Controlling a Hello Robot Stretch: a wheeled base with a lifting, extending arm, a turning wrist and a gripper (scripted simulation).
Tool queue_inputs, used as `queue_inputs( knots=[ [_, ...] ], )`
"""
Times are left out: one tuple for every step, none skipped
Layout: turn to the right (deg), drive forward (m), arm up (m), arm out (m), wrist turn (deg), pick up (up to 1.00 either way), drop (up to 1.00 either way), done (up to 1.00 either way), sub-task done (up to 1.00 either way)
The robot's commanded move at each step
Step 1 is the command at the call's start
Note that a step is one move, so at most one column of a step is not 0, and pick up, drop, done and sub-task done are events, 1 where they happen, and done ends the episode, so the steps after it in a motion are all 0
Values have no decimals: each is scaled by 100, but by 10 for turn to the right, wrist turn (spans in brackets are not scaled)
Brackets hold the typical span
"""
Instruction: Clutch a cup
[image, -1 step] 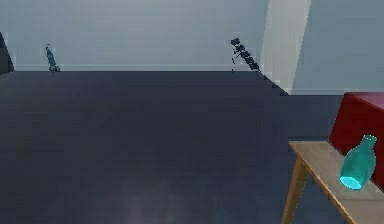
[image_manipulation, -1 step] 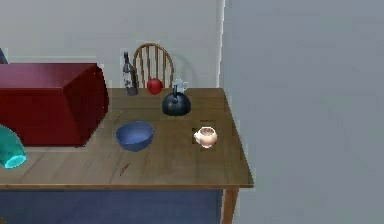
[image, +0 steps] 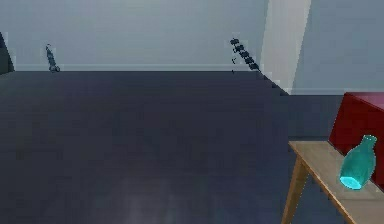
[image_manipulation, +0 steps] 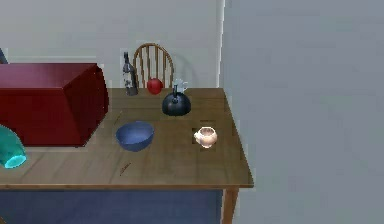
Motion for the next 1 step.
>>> queue_inputs(
  knots=[
    [0,0,38,0,0,0,0,0,0]
  ],
)
